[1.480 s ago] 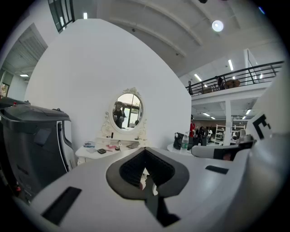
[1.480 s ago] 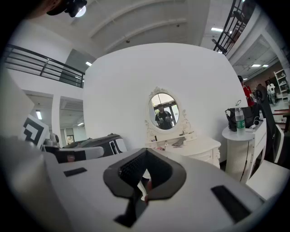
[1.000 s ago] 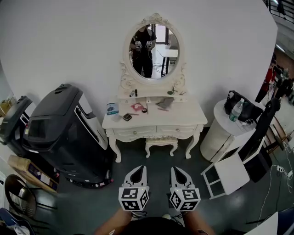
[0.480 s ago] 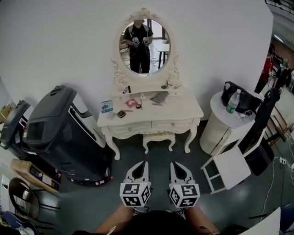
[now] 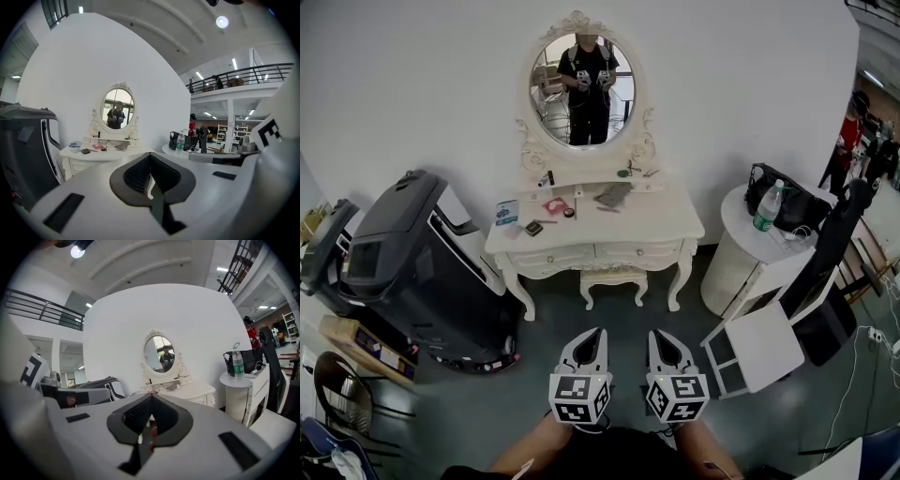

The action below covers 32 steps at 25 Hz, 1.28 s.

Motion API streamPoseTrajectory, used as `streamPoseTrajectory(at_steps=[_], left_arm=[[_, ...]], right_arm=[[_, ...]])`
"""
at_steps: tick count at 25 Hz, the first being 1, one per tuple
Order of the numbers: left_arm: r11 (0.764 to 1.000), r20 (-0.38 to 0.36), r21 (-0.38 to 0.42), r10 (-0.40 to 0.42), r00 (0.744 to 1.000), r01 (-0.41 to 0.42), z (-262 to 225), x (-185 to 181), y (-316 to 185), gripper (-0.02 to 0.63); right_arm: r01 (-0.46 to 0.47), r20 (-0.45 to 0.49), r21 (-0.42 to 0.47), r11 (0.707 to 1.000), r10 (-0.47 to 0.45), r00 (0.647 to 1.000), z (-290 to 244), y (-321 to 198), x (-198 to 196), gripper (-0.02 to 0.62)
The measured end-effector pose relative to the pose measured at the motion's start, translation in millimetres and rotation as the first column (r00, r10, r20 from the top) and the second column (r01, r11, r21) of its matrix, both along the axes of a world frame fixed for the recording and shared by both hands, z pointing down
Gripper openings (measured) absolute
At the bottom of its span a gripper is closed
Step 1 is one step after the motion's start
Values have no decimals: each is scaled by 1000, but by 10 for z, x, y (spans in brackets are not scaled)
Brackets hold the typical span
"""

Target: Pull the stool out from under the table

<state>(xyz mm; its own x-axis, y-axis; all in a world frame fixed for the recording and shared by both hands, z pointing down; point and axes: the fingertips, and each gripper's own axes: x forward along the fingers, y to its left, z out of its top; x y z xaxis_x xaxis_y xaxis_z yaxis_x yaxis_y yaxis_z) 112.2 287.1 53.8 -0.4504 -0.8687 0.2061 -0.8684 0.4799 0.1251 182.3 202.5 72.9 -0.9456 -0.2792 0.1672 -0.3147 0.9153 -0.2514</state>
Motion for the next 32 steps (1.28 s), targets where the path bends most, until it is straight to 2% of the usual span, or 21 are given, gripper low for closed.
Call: streamPoseTrajectory(at_steps=[7,16,24,29,32], left_arm=[[1000,0,-11,15,1000,-15,48,-65,-194,0],[999,17,11,45,999,-45,88,-474,-465,0],[999,-73,39,8,997,-5,205,-1122,-561,0],[999,-134,38,7,991,-1,325,-1425,-667,-1],[1000,-152,30,10,988,-5,362,-1570,-713,-1]], right_arm=[[26,-30,8,1000,-25,999,129,-91,-89,3],[-29,-43,59,998,31,999,168,-374,-487,3],[-30,-71,69,997,35,997,245,-455,-972,3],[70,-119,47,996,-64,991,398,-380,-1315,3],[59,-133,36,998,-54,990,434,-397,-1461,3]])
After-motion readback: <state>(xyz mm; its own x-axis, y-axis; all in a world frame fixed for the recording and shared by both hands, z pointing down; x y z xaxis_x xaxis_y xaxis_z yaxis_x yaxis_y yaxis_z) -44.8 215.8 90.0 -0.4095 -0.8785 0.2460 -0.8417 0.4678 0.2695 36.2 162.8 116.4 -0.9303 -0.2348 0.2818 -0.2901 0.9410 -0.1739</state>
